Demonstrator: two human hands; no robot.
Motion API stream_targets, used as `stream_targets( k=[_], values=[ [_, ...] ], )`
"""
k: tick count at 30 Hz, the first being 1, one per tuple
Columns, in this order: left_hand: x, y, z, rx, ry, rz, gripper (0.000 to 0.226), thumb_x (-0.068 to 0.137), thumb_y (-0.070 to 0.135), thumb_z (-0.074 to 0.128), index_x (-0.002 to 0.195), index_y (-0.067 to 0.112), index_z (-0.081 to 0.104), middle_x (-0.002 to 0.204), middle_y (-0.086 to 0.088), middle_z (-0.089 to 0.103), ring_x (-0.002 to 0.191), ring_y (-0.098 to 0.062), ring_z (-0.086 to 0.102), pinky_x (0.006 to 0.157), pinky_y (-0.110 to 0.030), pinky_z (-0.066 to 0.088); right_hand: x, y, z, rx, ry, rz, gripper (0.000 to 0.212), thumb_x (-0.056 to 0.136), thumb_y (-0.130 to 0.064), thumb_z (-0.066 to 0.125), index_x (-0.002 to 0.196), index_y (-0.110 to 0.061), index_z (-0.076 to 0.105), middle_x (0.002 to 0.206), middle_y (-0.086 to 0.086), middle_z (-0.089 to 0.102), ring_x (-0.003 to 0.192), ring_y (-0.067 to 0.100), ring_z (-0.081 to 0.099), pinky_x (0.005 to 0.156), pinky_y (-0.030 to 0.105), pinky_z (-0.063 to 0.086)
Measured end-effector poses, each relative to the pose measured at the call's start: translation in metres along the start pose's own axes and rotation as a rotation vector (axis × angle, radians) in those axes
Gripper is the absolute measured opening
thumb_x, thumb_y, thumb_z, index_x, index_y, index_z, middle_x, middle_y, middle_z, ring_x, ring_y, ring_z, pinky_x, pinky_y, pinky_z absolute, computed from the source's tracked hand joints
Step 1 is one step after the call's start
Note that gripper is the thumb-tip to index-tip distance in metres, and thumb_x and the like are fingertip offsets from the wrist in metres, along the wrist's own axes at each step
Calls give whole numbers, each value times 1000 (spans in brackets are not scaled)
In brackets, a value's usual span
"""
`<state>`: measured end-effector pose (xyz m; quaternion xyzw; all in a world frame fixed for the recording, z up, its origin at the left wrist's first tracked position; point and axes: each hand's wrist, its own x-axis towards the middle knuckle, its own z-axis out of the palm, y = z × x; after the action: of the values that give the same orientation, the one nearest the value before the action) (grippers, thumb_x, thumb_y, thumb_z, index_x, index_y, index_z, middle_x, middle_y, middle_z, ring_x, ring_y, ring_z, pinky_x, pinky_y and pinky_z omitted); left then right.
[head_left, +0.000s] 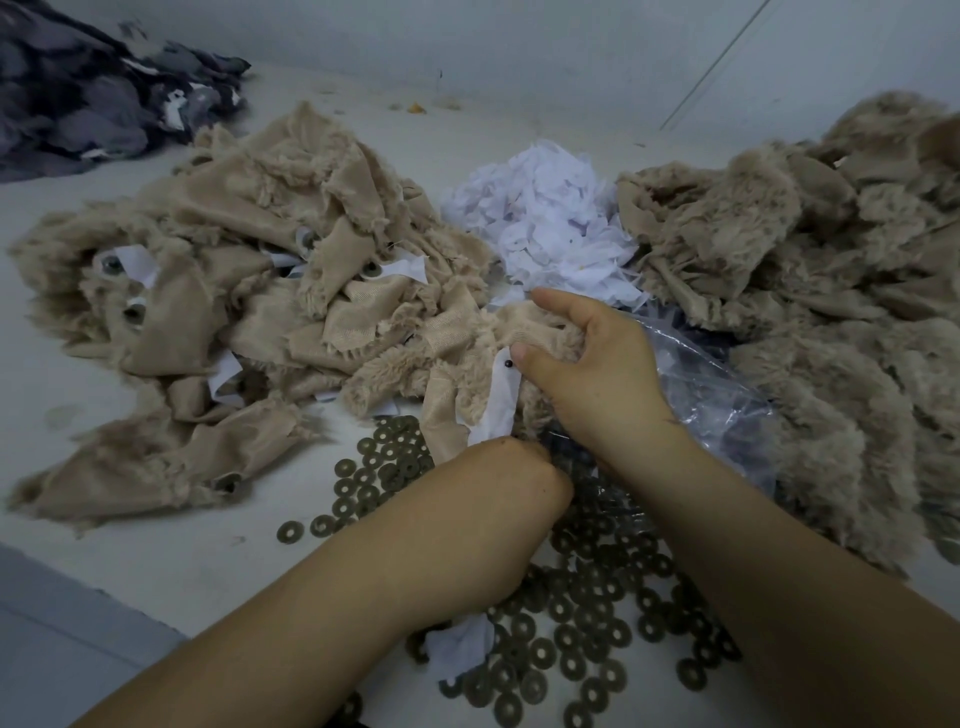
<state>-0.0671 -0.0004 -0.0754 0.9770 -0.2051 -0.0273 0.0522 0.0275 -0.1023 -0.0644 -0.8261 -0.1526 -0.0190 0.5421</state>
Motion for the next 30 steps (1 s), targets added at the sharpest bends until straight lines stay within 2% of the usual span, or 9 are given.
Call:
stream_targets(
  k=[5,9,12,14,16,18,21,26,30],
  values=[
    [-5,2,-9,-43,15,108,13,89,7,44,80,12,53,85,0,52,78,-12,47,65,-20,29,0,1,1,-7,0,-1,53,86,-17,76,136,-21,59,137,-10,58,130,3,48,102,14,36],
    [-4,2,-3,-87,69,101,23,88,3,41,94,9,62,94,-2,56,84,-13,49,69,-21,31,1,2,1,-7,15,2,53,85,-18,77,135,-20,59,135,-10,59,128,3,50,104,16,38],
    [-5,-3,0,-178,122,84,25,89,3,48,97,13,69,97,1,63,87,-10,55,80,-25,42,1,2,2,-2,19,12,53,85,-18,77,135,-21,59,134,-10,60,127,4,51,106,20,39],
    [-7,-7,-5,-383,197,-25,23,86,1,59,91,17,75,91,5,69,83,-7,60,78,-20,48,1,3,2,-4,27,14,52,85,-18,77,134,-21,60,133,-10,61,127,4,52,107,22,40],
    [-9,-12,-8,-718,309,-229,19,82,0,69,83,18,75,77,6,72,72,-4,65,67,-15,53,1,3,2,-1,33,20,52,84,-18,78,133,-21,60,132,-10,62,126,4,52,108,23,41],
    [-9,-15,-9,-1152,324,-395,15,82,-5,71,81,9,72,67,-6,73,54,-11,67,53,-19,54,2,3,3,-5,37,26,52,84,-19,78,133,-22,61,132,-11,62,125,4,53,107,21,41],
    [-9,-16,-12,-1557,341,-489,9,82,-10,68,80,-2,69,68,-24,70,52,-25,68,48,-26,56,1,2,2,-2,35,32,52,84,-20,78,132,-23,61,131,-11,62,124,4,54,107,22,42],
    [-8,-16,-13,-1845,377,-548,17,78,-12,66,70,0,73,71,-26,70,65,-31,73,51,-26,58,1,2,2,-10,36,28,52,84,-21,78,133,-22,61,132,-11,61,124,3,53,107,23,43],
    [-8,-17,-14,-1820,510,-550,12,82,-12,64,88,-3,71,70,-23,70,61,-29,72,50,-26,57,2,3,2,-11,41,29,51,83,-22,78,132,-23,62,131,-11,62,123,5,55,106,25,45]
  ],
)
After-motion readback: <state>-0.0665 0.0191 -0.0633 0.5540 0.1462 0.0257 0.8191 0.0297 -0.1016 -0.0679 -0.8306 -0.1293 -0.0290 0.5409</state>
